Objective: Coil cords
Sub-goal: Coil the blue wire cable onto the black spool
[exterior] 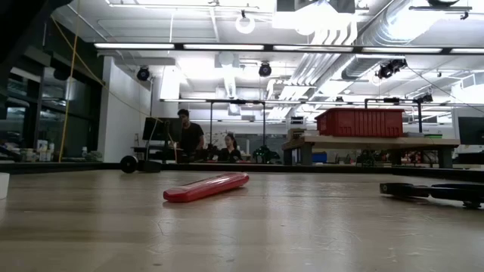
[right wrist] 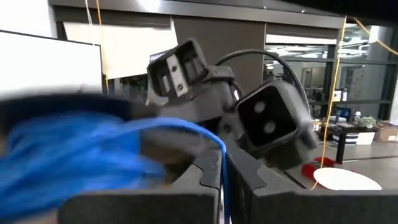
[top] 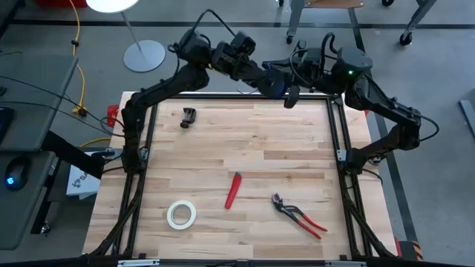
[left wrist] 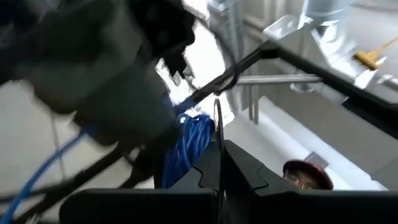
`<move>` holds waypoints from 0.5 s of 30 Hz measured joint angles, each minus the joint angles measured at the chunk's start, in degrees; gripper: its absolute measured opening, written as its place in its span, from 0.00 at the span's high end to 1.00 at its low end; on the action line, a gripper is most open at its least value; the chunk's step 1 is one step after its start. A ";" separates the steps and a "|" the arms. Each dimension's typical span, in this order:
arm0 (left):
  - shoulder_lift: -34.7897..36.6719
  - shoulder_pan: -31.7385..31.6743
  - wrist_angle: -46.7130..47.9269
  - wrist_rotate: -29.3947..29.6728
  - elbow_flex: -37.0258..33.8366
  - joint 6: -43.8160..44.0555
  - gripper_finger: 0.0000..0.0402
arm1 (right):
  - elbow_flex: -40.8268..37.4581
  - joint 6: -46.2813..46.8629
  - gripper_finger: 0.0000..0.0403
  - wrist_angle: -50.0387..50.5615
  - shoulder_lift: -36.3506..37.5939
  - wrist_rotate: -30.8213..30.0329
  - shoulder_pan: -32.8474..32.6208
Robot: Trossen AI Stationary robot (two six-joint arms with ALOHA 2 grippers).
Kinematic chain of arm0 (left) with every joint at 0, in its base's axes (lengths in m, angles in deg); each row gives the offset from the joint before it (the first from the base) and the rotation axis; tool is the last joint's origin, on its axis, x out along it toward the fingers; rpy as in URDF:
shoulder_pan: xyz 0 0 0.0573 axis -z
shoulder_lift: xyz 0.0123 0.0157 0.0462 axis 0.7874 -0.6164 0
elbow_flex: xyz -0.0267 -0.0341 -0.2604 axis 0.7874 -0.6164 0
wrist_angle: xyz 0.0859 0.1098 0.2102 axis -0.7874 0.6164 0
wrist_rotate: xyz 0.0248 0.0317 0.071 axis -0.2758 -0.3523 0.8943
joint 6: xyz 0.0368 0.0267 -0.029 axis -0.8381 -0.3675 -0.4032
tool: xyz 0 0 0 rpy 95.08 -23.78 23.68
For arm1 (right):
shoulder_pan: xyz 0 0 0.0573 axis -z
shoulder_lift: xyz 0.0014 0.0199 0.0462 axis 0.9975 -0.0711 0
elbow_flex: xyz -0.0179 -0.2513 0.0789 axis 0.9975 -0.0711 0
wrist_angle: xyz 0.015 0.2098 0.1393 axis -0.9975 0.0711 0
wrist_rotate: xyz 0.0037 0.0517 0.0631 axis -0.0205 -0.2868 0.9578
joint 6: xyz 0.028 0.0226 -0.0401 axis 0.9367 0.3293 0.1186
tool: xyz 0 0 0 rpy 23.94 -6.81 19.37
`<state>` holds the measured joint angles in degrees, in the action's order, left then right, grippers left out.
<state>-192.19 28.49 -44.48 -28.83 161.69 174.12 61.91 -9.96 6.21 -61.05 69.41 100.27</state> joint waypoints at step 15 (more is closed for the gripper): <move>-0.32 -0.10 -9.18 17.65 -0.01 -10.51 1.00 | 0.11 5.30 1.00 -2.60 -3.48 6.13 -0.11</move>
<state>-192.51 28.40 -53.66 -11.19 161.68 163.61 62.02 -4.66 3.61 -64.54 75.54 100.16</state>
